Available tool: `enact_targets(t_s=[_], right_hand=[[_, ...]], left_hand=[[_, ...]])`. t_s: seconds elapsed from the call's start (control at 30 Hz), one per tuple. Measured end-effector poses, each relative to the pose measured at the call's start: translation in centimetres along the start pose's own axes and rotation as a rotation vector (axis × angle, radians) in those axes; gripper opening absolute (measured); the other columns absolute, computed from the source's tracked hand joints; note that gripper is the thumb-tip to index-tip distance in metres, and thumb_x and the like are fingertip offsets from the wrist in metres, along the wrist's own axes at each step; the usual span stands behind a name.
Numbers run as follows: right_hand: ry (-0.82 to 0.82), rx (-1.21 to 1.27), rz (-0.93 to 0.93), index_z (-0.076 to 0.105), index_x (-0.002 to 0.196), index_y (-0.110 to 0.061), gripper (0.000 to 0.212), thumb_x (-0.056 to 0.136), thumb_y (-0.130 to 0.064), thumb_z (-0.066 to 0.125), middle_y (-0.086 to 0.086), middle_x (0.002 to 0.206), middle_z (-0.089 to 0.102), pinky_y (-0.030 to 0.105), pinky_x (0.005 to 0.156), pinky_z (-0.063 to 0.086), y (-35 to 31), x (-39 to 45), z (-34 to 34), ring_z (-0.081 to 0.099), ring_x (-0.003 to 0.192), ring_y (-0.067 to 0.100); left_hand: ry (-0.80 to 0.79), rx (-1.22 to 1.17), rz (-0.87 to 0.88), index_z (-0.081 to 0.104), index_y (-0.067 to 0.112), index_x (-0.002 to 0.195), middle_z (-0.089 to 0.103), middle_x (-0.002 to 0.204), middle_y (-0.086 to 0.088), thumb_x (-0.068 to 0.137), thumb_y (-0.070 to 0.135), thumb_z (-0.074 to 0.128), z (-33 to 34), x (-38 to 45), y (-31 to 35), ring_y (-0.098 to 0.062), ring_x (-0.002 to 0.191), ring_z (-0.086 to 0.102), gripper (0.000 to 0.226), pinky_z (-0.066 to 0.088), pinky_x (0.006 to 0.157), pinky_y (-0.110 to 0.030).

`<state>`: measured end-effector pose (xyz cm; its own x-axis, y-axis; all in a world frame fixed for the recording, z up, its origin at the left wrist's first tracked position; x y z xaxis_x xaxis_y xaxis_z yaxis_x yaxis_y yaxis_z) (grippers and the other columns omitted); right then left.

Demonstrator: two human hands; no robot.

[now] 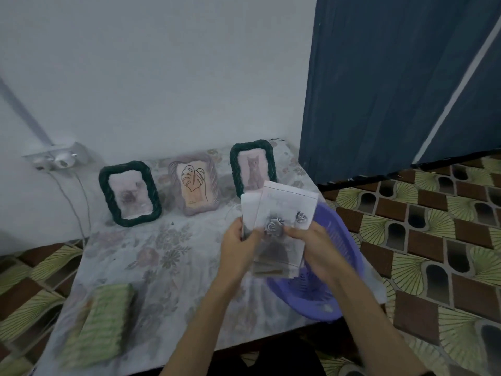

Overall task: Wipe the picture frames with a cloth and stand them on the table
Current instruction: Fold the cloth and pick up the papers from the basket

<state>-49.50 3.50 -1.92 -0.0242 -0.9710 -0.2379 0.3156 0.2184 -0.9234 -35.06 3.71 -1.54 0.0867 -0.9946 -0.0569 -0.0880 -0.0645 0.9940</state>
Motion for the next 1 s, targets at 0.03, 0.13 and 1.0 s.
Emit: enact_targets(t_s=[0.03, 0.13, 1.0], right_hand=[[-0.036, -0.028, -0.012, 0.063, 0.108, -0.011, 0.025, 0.088, 0.001, 0.052, 0.01, 0.11, 0.067, 0.041, 0.091, 0.049, 0.3, -0.6, 1.5, 0.062, 0.102, 0.027], [-0.083, -0.159, -0.041, 0.065, 0.099, -0.018, 0.024, 0.09, -0.001, 0.051, 0.003, 0.102, 0.068, 0.034, 0.086, 0.05, 2.1, -1.5, 5.2, 0.062, 0.099, 0.02], [0.009, -0.505, -0.026, 0.037, 0.11, -0.023, 0.038, 0.087, 0.008, 0.037, -0.005, 0.098, 0.051, 0.021, 0.068, 0.042, 12.5, -3.3, 11.6, 0.053, 0.099, 0.02]], left_hand=[[0.026, 0.008, 0.059, 0.063, 0.017, 0.101, 0.07, 0.094, -0.003, 0.086, 0.007, 0.061, -1.5, -0.6, 0.2, -0.02, 0.087, 0.066, 0.018, 0.054, 0.073, -0.029], [0.109, 0.069, 0.172, 0.063, 0.021, 0.1, 0.07, 0.09, 0.001, 0.089, 0.004, 0.058, -5.3, -2.3, -0.5, -0.01, 0.08, 0.065, 0.021, 0.052, 0.066, -0.019], [0.191, 0.009, -0.095, 0.056, 0.024, 0.099, 0.061, 0.097, -0.001, 0.095, -0.002, 0.04, -10.7, -4.4, -9.3, -0.018, 0.09, 0.058, 0.031, 0.047, 0.069, -0.013]])
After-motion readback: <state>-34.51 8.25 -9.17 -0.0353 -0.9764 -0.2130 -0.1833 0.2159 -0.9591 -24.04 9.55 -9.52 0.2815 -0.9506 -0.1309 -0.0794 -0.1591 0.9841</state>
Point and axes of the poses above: each hand's wrist, its own x-axis towards the middle knuckle, its own z-axis out of the palm, y = z × x, the point moved 2 cm from there along x, towards the middle knuckle
